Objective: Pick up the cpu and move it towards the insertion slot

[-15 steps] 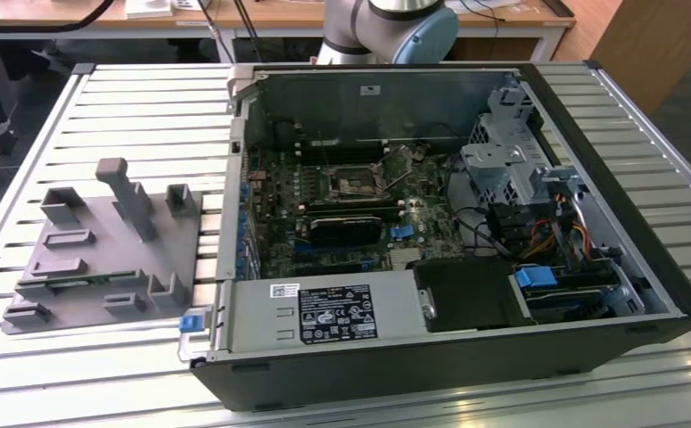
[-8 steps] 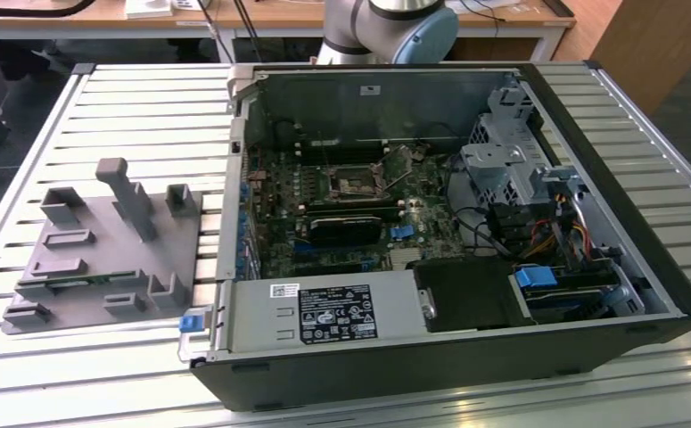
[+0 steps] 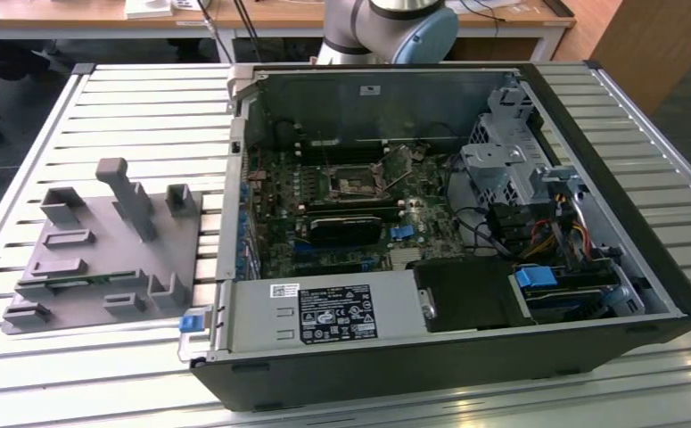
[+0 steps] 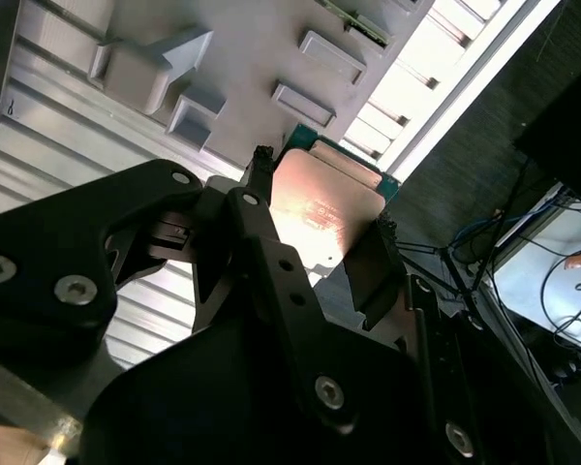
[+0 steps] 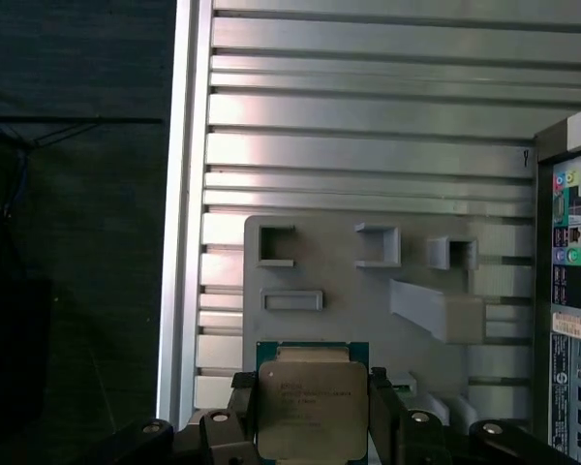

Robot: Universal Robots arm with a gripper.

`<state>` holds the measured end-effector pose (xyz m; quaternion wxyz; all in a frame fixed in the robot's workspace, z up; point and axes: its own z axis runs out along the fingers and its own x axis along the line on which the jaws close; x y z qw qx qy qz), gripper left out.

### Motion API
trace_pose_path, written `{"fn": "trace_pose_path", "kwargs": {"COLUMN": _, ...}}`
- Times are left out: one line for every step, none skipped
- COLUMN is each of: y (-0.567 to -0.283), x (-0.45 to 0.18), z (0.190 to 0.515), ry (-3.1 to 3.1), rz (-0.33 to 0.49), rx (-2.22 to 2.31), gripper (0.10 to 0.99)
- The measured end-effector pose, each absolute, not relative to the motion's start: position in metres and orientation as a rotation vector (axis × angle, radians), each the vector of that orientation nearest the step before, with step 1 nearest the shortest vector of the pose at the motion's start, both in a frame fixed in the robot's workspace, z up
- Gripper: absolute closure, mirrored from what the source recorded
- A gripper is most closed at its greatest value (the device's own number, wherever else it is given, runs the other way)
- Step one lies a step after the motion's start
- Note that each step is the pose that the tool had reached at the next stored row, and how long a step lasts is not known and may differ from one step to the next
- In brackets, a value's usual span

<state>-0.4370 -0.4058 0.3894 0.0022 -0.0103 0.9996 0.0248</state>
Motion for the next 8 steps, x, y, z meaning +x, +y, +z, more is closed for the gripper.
{"fn": "trace_pose_path", "kwargs": {"y": -0.406, "x": -0.437, "z": 0.39, "ry": 3.136, "rz": 0.078, "rx": -0.032, "gripper": 0.545}}
{"fn": "trace_pose_path", "kwargs": {"y": -0.406, "x": -0.436, "z": 0.39, "ry": 3.136, "rz": 0.078, "rx": -0.032, "gripper": 0.545}}
{"fn": "trace_pose_path", "kwargs": {"y": -0.406, "x": -0.435, "z": 0.39, "ry": 3.136, "rz": 0.078, "rx": -0.032, "gripper": 0.545}}
{"fn": "trace_pose_path", "kwargs": {"y": -0.406, "x": -0.434, "z": 0.39, "ry": 3.136, "rz": 0.078, "rx": -0.032, "gripper": 0.545}}
{"fn": "trace_pose_path", "kwargs": {"y": -0.406, "x": -0.432, "z": 0.39, "ry": 3.136, "rz": 0.078, "rx": -0.032, "gripper": 0.545}}
{"fn": "trace_pose_path", "kwargs": {"y": -0.406, "x": -0.43, "z": 0.39, "ry": 3.136, "rz": 0.078, "rx": -0.032, "gripper": 0.545}}
{"fn": "trace_pose_path", "kwargs": {"y": -0.406, "x": -0.428, "z": 0.39, "ry": 3.136, "rz": 0.078, "rx": -0.032, "gripper": 0.545}}
{"fn": "trace_pose_path", "kwargs": {"y": -0.406, "x": -0.426, "z": 0.39, "ry": 3.136, "rz": 0.078, "rx": -0.032, "gripper": 0.545}}
